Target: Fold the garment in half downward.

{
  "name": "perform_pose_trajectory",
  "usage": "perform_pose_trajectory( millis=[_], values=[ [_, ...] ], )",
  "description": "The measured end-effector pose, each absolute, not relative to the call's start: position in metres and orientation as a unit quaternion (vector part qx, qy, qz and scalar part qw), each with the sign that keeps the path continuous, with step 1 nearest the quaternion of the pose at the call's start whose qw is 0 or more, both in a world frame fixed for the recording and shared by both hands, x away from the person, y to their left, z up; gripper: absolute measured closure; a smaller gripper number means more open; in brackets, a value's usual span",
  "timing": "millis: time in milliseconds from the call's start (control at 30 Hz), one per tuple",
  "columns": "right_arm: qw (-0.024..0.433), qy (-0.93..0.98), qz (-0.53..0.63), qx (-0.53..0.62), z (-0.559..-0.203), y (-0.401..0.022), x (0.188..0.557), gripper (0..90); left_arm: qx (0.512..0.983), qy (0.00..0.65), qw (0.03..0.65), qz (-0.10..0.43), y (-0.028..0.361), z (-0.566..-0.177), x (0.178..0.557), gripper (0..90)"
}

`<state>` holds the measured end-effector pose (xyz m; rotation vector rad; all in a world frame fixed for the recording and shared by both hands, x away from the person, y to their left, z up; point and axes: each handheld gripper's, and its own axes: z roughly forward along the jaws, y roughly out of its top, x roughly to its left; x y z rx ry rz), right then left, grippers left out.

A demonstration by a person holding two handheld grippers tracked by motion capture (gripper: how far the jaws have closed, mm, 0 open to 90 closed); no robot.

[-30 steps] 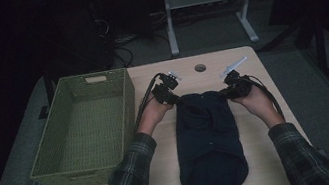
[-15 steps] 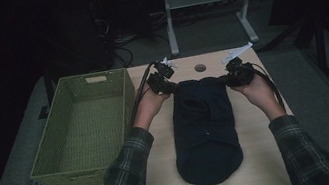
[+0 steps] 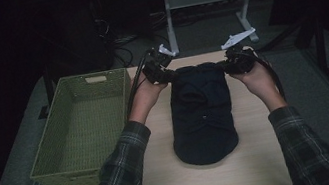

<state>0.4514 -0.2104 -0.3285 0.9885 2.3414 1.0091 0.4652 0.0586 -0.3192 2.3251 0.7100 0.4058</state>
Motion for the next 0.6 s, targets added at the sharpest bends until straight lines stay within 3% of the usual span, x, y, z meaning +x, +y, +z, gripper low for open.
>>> perform_pose_trajectory(
  millis=[267, 600],
  values=[
    [0.202, 0.832, 0.382, 0.348, -0.356, -0.214, 0.425, 81.9, 0.890, 0.257, 0.348, 0.143, 0.064, -0.337, 0.442, 77.3],
    [0.203, 0.829, 0.401, 0.334, -0.359, -0.217, 0.394, 79.6, 0.887, 0.249, 0.369, 0.121, 0.073, -0.343, 0.419, 76.1]
  ],
)
